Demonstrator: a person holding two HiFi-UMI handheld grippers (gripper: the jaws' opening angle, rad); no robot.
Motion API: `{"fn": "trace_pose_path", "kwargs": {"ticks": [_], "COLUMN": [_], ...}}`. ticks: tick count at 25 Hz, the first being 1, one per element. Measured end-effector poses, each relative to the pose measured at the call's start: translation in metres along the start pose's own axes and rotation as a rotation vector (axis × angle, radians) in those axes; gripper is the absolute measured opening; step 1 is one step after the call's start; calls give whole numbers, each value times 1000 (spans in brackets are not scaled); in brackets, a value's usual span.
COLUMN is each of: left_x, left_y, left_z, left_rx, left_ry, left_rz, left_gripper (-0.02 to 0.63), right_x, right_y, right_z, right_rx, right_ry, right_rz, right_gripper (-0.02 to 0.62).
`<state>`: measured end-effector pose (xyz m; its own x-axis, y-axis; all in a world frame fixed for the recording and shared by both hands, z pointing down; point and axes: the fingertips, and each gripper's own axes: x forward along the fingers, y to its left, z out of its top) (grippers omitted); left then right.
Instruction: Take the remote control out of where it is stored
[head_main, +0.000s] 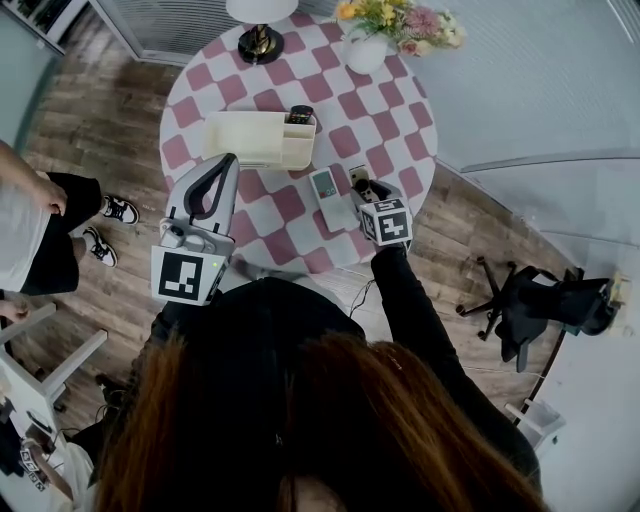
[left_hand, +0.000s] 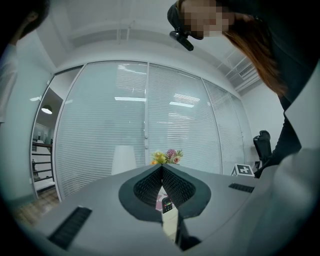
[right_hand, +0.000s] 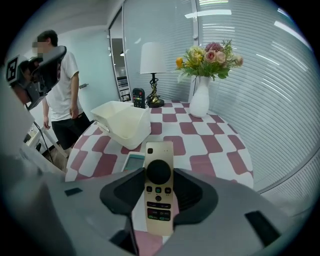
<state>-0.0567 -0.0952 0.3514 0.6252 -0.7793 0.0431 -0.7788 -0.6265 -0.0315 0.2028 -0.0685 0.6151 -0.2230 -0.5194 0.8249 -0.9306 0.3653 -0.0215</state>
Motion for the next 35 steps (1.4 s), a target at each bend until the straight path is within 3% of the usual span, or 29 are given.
{"fn": "trace_pose_path", "kwargs": {"ticks": [12, 22, 35], "left_x": [-4, -5, -3], "left_y": [1, 5, 4], "left_z": [-1, -3, -3], "left_rx": [0, 3, 3], "left_ry": [10, 15, 14], "left_rz": [15, 27, 20], "left_gripper": [9, 9, 9], "right_x": [35, 57, 64], "right_y": [-1, -7, -5], "right_z": [-2, -17, -22], "right_rx": [5, -15, -20], "right_ry": [88, 167, 115], "right_rz": [56, 53, 82], "right_gripper": [187, 186, 189]}}
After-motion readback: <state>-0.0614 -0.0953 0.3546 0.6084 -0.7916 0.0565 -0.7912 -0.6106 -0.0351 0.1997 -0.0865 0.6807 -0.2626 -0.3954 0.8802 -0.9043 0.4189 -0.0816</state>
